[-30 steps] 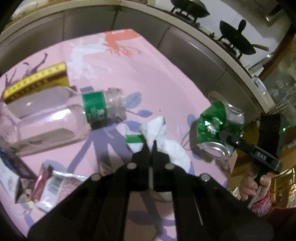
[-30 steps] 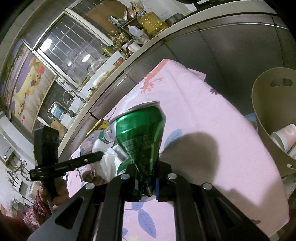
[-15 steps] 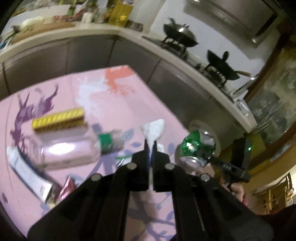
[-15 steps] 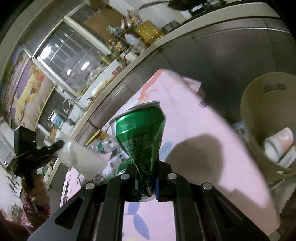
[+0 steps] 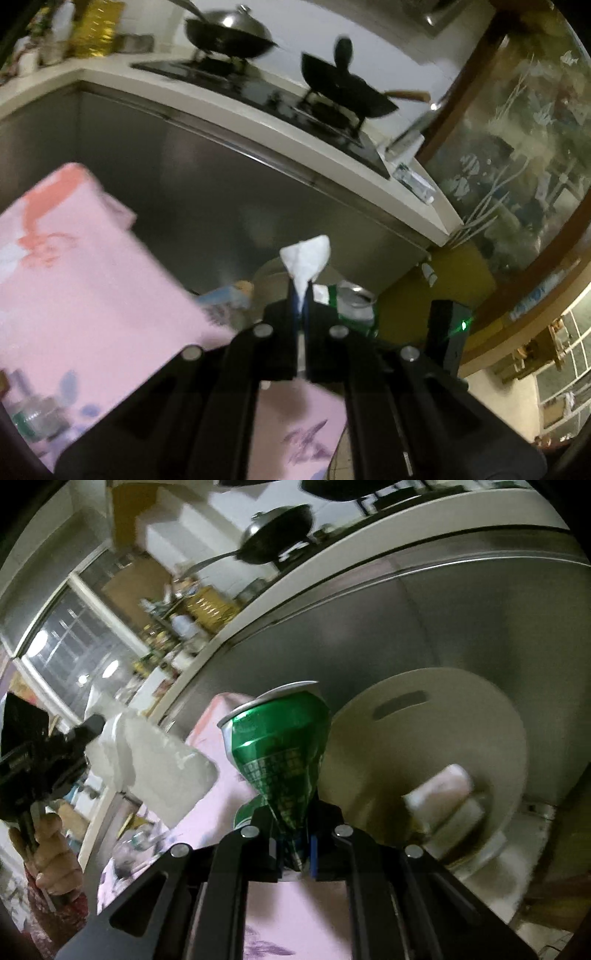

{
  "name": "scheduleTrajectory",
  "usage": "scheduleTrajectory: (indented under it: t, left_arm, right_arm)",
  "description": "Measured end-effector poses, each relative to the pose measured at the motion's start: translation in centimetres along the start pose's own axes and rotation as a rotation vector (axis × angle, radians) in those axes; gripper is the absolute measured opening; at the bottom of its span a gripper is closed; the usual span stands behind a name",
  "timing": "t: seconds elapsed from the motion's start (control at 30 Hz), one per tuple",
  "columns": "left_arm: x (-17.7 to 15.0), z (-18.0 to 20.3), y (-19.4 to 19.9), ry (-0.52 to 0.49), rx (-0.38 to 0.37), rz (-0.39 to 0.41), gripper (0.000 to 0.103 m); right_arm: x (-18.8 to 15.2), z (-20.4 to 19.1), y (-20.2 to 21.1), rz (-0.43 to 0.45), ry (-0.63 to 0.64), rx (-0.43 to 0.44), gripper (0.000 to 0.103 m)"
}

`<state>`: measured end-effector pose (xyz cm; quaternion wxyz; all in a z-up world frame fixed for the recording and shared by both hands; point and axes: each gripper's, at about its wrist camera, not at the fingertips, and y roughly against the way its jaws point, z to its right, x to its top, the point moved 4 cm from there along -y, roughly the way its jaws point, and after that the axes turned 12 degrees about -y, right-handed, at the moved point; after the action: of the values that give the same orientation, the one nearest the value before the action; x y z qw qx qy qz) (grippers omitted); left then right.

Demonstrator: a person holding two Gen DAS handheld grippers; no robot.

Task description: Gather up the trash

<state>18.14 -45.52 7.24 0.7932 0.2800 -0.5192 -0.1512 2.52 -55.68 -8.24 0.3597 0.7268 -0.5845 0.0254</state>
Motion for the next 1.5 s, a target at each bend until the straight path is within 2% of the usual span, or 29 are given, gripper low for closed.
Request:
scheduleTrajectory:
  t: [0.13,0.23,0.27,0.37,0.4,0.47,0.57,0.63,0.67,0.83,1.0,1.13,1.27,1.37,1.43,1.5]
  left_arm:
    - [0.8,1.1,-5.2,0.007,-0.027,-0.044,0.001]
    - [0.6,1.7,-8.4,0.005,-0.01,-0.069,0.001]
    - [0.5,1.8,-9.2,0.007,-0.001,-0.079,0.001]
    - [-0.6,2.0,-12.1,0.033,0.022,-0.146,0.008]
    - [-1.1,2.1,-13.0,0.04,0.019,-0.176,0.012]
    - [-1.9,2.5,-13.7,0.043,0.021,-0.205,0.013]
    - [-2.3,3.0,-13.5,0.038,0.012,-0.207,0.016]
    - [-2.4,3.3,-12.9,0.041,0.02,-0.206,0.029]
    - [-2.3,3.5,-12.5,0.041,0.02,-0.194,0.029]
    - [-2.9,5.0,-8.4,0.004,0.031,-0.128,0.029]
    - [-6.9,5.5,-2.7,-0.071,0.113,-0.084,0.029]
    - [-10.7,3.5,1.7,-0.052,0.177,-0.083,0.029]
    - [-15.0,0.4,7.5,-0.011,0.29,-0.086,0.029]
    - [-18.7,-3.1,12.9,0.059,0.435,-0.092,0.031]
    - [-20.6,-5.1,15.8,0.115,0.517,-0.083,0.044]
    - [-22.6,-7.6,19.2,0.191,0.593,-0.058,0.047]
  right_arm:
    - [1.0,1.7,-0.1,0.018,-0.008,-0.058,0.007]
    - [1.6,3.2,-0.6,0.02,-0.022,-0.111,0.011]
    - [1.8,3.7,-0.8,0.018,-0.03,-0.13,0.018]
    - [2.0,4.6,-0.5,0.066,-0.052,-0.147,0.059]
    - [2.1,4.7,-0.2,0.091,-0.052,-0.153,0.063]
    - [2.2,4.8,0.4,0.126,-0.041,-0.154,0.063]
    - [2.1,4.9,1.3,0.151,-0.061,-0.129,0.063]
    - [2.1,4.9,1.7,0.155,-0.078,-0.109,0.063]
    - [1.9,4.7,2.0,0.155,-0.086,-0.089,0.063]
    - [1.3,3.1,3.1,0.162,-0.072,-0.034,0.063]
    - [0.0,0.3,3.5,0.139,-0.025,0.02,0.063]
    - [-1.8,-2.9,2.6,0.089,0.028,0.063,0.062]
    - [-4.8,-6.6,0.6,-0.003,0.093,0.114,0.06]
    - [-7.9,-9.8,-1.5,-0.092,0.155,0.139,0.059]
    - [-10.0,-11.7,-3.0,-0.156,0.193,0.151,0.058]
    - [-12.1,-13.3,-4.4,-0.221,0.222,0.164,0.057]
